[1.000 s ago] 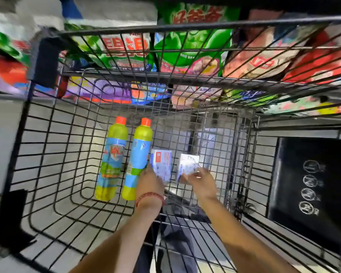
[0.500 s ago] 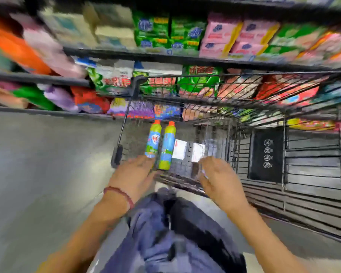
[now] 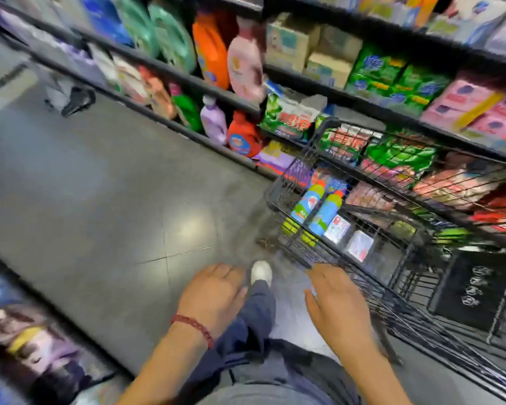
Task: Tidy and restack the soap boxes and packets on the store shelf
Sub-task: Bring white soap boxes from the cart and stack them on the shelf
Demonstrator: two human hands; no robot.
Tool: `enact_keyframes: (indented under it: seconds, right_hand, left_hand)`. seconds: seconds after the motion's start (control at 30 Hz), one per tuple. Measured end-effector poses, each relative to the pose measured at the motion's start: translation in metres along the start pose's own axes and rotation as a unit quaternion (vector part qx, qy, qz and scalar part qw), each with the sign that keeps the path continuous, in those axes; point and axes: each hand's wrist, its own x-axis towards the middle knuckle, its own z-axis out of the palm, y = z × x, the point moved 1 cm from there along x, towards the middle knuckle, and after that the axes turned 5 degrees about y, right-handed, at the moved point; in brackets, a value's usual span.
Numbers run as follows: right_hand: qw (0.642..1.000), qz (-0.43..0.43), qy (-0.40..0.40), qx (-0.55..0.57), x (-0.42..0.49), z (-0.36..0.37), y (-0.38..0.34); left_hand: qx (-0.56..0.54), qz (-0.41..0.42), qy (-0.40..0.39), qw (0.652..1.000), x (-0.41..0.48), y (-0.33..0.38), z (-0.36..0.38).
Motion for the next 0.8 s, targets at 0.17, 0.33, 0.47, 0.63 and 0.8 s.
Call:
enact_keyframes:
  seconds: [0.17,0.33,0.47,0.63,0.8]
  right_hand:
    - [0.997,-0.063,-0.014,0.036,0.016,0.021,-0.062]
    - [0.991,-0.126,-0.011,0.048,0.083,0.056,-0.127]
    - [0.988,-0.141,-0.002,0.067,0.150,0.083,-0.186]
    - [0.991,-0.121,0.000,0.063,0.217,0.099,-0.237]
    - [0.997,-0.061,0.039,0.018,0.280,0.111,-0.248]
  left_hand:
    - [-0.012,-0.078,0.020,0.997,-0.050,-0.065,-0.006]
    - [-0.038,-0.151,0.056,0.986,-0.051,-0.146,-0.022]
    - [-0.039,-0.193,0.068,0.978,-0.029,-0.232,-0.042]
    - [-0.005,-0.141,0.123,0.982,0.018,-0.317,-0.102]
    - [0.018,-0.061,0.148,0.987,0.098,-0.363,-0.152]
